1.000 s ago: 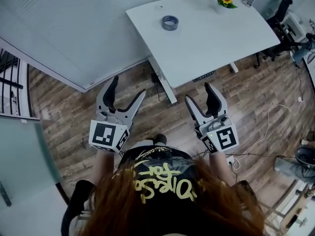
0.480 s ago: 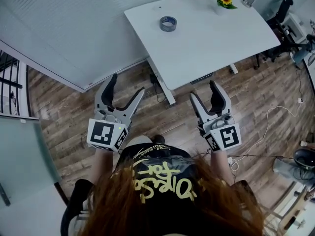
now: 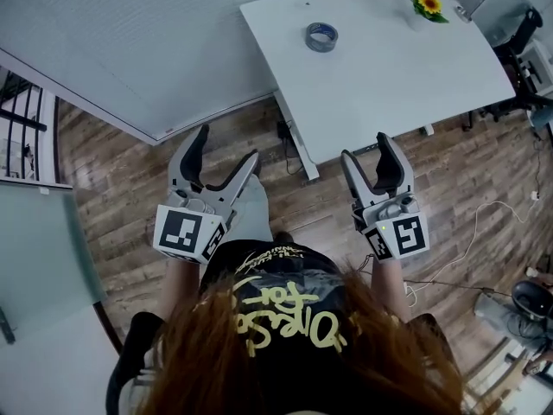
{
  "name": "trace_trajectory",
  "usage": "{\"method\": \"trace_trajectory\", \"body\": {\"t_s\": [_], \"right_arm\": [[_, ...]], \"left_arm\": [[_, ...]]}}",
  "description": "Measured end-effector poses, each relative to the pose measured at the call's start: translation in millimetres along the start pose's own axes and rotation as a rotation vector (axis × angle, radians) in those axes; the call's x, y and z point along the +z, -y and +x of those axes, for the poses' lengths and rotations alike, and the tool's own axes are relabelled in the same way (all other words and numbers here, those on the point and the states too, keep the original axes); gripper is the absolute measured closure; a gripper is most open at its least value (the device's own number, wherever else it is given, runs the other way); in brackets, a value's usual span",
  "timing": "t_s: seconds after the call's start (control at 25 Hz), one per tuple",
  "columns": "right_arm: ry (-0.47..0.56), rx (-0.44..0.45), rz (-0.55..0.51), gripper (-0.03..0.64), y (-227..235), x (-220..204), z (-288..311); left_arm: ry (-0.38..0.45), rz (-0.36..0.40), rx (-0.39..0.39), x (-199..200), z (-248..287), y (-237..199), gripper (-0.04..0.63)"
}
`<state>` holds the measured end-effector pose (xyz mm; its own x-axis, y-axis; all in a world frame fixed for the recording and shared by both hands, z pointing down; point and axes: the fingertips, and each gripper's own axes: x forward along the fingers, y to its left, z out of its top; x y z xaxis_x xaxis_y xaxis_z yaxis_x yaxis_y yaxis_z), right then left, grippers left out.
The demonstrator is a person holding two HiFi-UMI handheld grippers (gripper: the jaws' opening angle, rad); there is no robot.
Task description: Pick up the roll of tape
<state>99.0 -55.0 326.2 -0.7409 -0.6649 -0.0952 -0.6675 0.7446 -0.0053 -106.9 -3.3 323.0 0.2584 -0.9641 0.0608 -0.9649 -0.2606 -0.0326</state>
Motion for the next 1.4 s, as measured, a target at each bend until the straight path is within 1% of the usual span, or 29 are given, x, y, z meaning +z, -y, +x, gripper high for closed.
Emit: {"method": "trace_trajectory", "body": {"t_s": [0.08,0.16,0.36,0.64,0.8,0.96,1.12,1.4], "right_arm": [[-0.002,-0.006,-0.011,0.334,4,-3,12],[-0.011,-0.024,-0.026,0.334,14,-7,22],[-0.024,-0.118,-0.038,0.334,51,-13,55],[-0.016,-0.248,-0.036,0.334,102,-7,123],[-0.007,-0.327,-0.042,0.334,124,1,153],[-0.003,-0.401,-0.048,0.334,138,6,175],[0.023,-0.43,-0.039,0.334,145,11,196],[0.026,-0.502,-0.02,0.334,158,5,219]], "left_arm": [[0.002,-0.001,-0.016,-3,16,-10,0.227],[0.013,0.003,-0.048,-2,38,-18,0.229],[0.031,0.005,-0.135,0,105,-44,0.228],[0.023,0.015,-0.298,14,212,-75,0.229],[0.03,0.035,-0.39,30,260,-89,0.229],[0.033,0.032,-0.476,37,297,-100,0.229],[0.024,0.035,-0.538,35,326,-108,0.229],[0.002,0.047,-0.644,27,360,-116,0.229]]}}
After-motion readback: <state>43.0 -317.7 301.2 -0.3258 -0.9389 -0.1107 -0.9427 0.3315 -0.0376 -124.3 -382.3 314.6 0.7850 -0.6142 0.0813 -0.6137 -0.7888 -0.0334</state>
